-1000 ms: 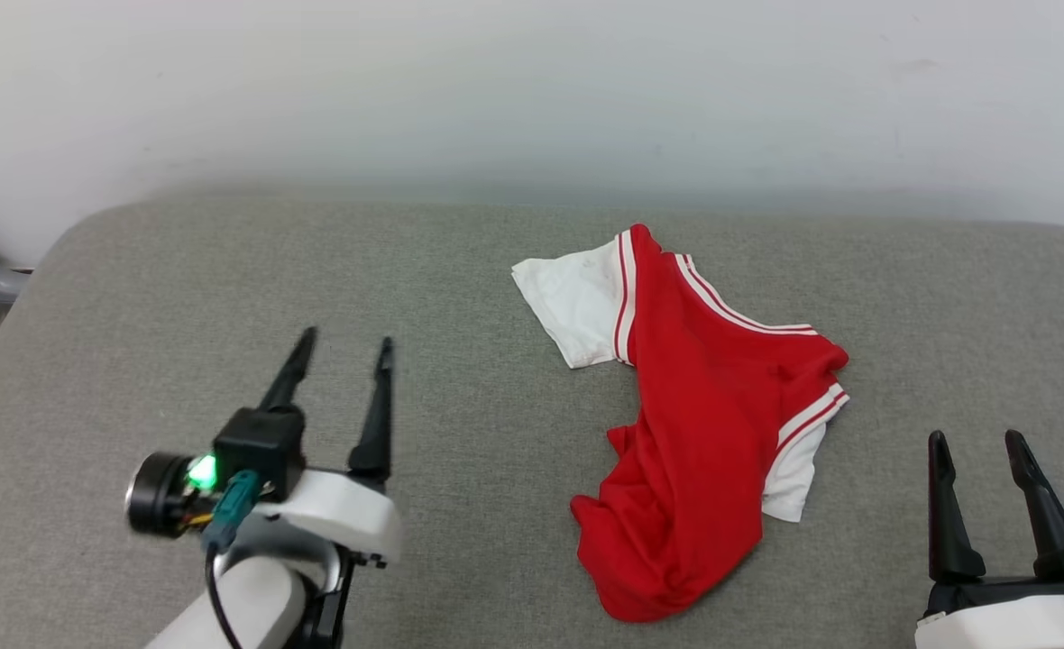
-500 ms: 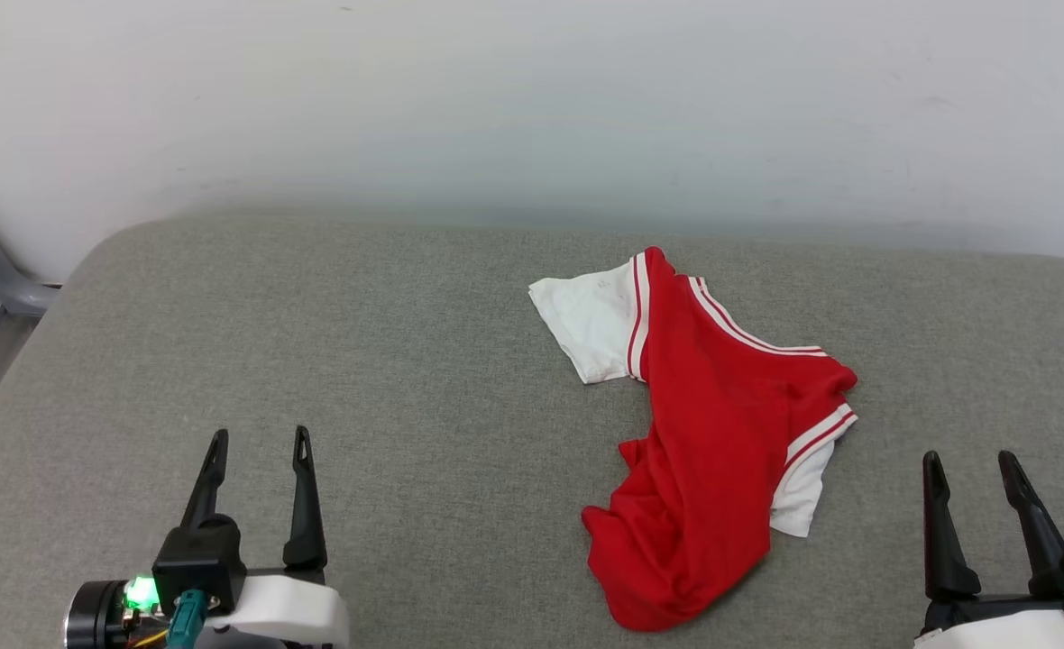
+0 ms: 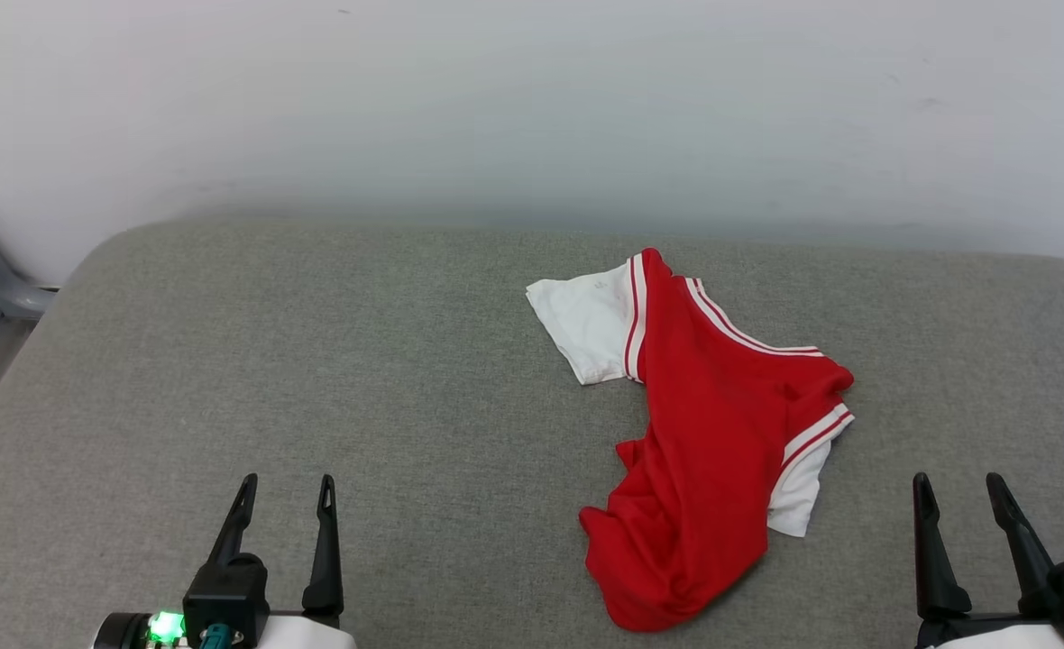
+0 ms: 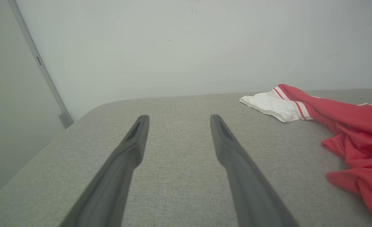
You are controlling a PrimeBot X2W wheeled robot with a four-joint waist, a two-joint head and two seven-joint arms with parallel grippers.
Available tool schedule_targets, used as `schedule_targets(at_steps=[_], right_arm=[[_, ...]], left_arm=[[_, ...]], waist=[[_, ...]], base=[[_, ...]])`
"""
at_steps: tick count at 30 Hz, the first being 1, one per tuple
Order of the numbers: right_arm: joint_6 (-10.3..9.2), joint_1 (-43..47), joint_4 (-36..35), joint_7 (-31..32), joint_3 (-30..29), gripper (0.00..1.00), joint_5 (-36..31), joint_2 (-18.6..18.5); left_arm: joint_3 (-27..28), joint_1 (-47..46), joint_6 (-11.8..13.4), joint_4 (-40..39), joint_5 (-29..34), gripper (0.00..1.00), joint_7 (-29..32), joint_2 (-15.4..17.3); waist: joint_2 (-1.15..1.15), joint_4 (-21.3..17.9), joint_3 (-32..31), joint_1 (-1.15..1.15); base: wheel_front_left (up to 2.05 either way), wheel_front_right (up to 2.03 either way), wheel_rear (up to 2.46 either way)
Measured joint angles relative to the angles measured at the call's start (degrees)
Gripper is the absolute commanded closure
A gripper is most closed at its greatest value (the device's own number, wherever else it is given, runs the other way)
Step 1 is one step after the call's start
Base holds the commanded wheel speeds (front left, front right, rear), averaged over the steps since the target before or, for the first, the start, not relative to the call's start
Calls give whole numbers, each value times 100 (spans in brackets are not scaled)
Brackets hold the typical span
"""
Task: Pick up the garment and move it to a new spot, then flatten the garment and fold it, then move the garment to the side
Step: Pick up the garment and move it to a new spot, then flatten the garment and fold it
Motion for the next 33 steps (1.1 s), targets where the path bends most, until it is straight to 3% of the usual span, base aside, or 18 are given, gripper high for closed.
schedule_targets(at_steps=[13, 33], right_arm=[[0, 18, 34, 0, -35, 0, 105, 0], [0, 18, 54, 0, -37, 0, 156, 0]], left_arm=[[397, 81, -439, -4, 413, 0, 0, -320], [612, 142, -675, -1, 705, 0, 0, -474]], waist=[[0, -10, -34, 0], [0, -41, -68, 0]], base=[[0, 0, 0], [0, 0, 0]])
